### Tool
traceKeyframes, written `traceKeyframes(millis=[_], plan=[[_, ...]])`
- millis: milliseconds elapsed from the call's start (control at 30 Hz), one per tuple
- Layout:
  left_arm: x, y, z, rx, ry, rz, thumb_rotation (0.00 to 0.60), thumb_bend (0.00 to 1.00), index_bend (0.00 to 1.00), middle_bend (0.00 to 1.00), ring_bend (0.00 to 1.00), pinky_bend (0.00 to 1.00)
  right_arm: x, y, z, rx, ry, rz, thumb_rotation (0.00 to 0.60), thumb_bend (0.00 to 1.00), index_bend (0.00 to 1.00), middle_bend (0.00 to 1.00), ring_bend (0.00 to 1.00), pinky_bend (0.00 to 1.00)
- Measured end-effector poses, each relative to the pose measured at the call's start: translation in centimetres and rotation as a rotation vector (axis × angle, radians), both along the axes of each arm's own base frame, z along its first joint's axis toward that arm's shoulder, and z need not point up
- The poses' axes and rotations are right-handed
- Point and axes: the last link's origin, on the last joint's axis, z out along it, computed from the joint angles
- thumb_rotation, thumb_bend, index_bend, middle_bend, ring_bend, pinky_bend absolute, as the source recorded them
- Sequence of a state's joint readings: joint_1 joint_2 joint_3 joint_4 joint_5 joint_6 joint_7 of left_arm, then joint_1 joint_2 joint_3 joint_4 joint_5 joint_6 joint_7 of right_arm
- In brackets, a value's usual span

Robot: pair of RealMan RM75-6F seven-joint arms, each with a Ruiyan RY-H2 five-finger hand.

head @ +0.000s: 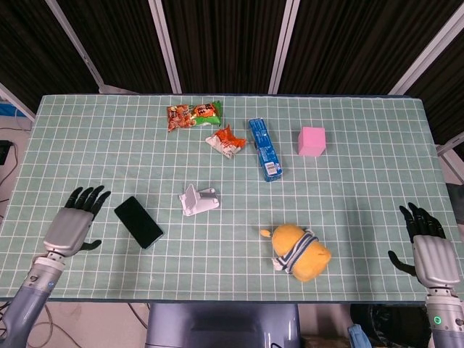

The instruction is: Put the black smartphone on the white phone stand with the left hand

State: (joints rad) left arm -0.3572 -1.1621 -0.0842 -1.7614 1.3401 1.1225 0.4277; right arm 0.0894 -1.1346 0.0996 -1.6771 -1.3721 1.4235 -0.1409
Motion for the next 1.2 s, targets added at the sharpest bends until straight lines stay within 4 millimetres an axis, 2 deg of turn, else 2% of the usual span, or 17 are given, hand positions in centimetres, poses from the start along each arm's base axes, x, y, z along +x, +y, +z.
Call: traceKeyframes(millis=[200,400,800,1200], plan=[[1.2,2.9,-1.3,-0.115,0.174,-0.067,0.6,0.04,0.02,0.02,0.0,0.0,0.0,-0.1,0.0,-0.001,0.0,-0.005,0.6,0.35,0.0,0.0,0.0,0.12],[1.6,5.3,-2.6,-0.206,0.264,-0.08,0.6,0.04,0.11,0.09,0.0,0.0,0.0,-0.1,0.0,-0.001,-0.001,-0.007,0.6,0.35,0.0,0.0,0.0,0.12],[2.3,6.2,-5.9,-0.29,0.283,-0.096,0.6,0.04,0.18,0.15,0.0,0.0,0.1,-0.1,0.0,-0.004,0.0,-0.009,0.6,0.35,0.0,0.0,0.0,0.12],[2.5,6.6,-6.8,-0.317,0.28,-0.085,0.6,0.04,0.2,0.16,0.0,0.0,0.1,-0.1,0.0,-0.005,0.001,-0.01,0.6,0.35,0.0,0.0,0.0,0.12]])
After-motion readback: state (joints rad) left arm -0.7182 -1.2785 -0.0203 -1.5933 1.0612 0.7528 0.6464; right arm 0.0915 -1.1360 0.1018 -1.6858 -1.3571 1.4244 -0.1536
